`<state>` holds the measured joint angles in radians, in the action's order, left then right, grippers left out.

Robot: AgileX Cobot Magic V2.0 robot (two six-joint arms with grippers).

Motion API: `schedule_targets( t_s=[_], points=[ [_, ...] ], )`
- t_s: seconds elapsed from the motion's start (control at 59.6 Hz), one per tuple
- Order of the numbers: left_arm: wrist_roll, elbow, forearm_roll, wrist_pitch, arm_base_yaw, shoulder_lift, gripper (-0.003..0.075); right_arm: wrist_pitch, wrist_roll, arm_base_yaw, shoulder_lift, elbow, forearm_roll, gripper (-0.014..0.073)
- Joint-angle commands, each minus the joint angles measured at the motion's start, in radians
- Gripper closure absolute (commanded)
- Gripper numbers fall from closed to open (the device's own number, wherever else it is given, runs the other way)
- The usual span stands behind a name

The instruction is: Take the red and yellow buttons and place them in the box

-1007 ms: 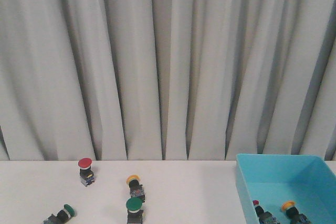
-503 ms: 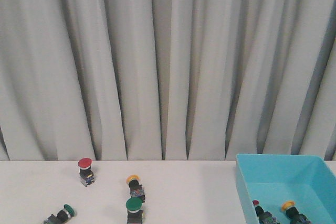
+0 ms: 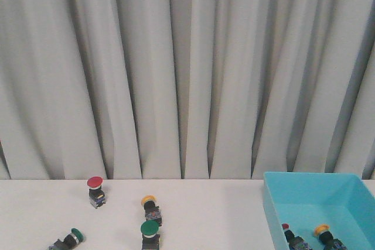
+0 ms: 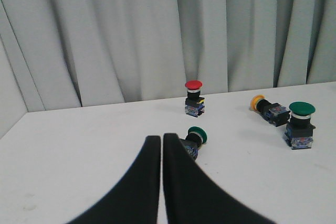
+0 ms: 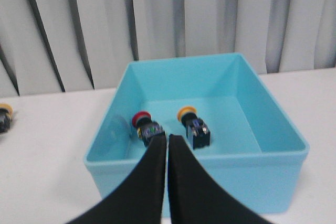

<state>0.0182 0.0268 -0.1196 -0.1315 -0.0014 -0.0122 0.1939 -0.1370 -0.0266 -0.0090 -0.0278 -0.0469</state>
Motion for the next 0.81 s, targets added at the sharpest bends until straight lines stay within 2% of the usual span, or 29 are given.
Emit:
schedule_targets(
  t_s=[0.0,0.235,0.386,0.789],
  points=[
    [0.003,0.008,0.007,0.067,-0.008,-0.013,0.0726,-0.049,0.008,0.0,-0.021,-0.016,-0.016,0.0598],
    [0.003,0.008,0.007,0.067,-0.008,-0.013,0.0726,-0.086,0.011,0.0,-0.021,-0.016,-0.044,0.0598],
    [0.003,0.008,0.007,0.067,-0.008,-0.013,0.0726,-0.099,0.064,0.0,-0.021,-0.016,-0.048,0.0598],
    [0.003,0.008,0.007,0.067,-0.008,-0.013,0.0726,-0.12,0.051,0.0,-0.021,-0.016,-0.034,0.0598]
  ],
)
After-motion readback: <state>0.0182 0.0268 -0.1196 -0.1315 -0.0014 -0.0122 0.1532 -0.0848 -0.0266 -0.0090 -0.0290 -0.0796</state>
